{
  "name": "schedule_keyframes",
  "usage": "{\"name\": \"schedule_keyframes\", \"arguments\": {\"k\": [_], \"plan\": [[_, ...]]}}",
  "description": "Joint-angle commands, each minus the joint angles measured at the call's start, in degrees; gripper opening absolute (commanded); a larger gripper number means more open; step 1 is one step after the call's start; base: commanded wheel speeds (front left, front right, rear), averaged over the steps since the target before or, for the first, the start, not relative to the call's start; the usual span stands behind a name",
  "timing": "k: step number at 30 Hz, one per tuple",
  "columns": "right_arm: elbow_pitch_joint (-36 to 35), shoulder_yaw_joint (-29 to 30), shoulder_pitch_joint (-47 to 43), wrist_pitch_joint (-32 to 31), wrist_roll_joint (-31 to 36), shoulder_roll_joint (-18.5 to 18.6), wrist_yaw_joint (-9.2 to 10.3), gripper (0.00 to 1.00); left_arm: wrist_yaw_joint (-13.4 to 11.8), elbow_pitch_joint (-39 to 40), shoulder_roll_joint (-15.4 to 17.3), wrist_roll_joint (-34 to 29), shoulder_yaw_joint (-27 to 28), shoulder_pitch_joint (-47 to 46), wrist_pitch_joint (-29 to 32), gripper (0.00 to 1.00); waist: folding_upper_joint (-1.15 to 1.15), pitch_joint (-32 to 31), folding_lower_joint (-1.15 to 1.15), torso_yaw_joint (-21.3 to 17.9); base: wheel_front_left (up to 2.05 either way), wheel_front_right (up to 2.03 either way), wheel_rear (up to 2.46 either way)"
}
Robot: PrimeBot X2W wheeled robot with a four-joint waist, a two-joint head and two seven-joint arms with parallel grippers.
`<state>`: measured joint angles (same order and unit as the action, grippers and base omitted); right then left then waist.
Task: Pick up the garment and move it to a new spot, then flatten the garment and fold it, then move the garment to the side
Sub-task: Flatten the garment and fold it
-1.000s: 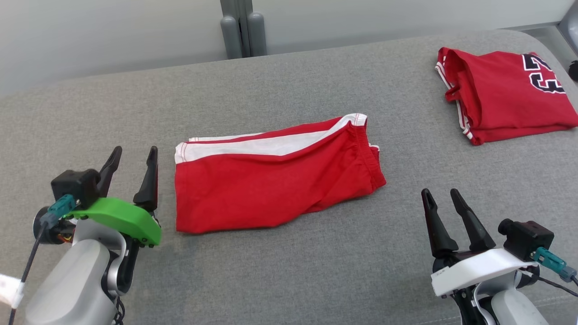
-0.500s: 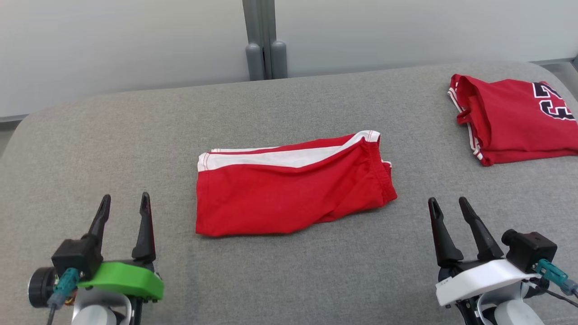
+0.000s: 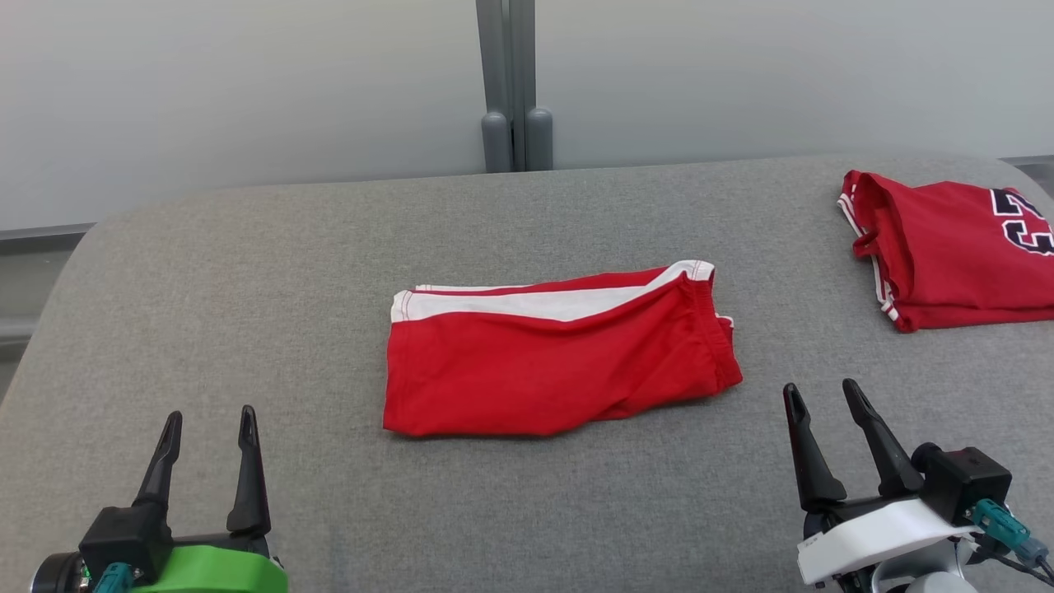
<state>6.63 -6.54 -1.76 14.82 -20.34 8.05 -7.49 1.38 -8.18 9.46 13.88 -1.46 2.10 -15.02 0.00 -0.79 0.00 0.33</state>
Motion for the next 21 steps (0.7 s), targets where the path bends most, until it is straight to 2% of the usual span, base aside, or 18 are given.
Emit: {"name": "schedule_keyframes", "arguments": {"k": [1, 10, 21], "plan": [[-0.2, 0.2, -0.8, 0.4, 0.9, -0.1, 0.02, 1.00, 0.7, 0.5, -0.4, -0.5, 0.7, 1.1, -0.2, 1.00, 0.00, -0.4, 0.00, 0.5, 0.00, 0.00, 0.00], [0.3, 0.6, -1.4, 0.4, 3.5, -0.8, 0.02, 1.00, 4.2, 0.5, -1.5, -0.3, 3.4, 1.7, -0.2, 1.00, 0.00, -1.1, 0.00, 1.7, 0.00, 0.00, 0.00], [1.1, 0.7, -0.7, 0.4, 5.3, -0.6, 0.02, 1.00, 5.7, -1.1, -1.8, -0.6, 3.3, 0.8, -0.2, 1.00, 0.00, -1.1, 0.00, 2.2, 0.00, 0.00, 0.00]]}}
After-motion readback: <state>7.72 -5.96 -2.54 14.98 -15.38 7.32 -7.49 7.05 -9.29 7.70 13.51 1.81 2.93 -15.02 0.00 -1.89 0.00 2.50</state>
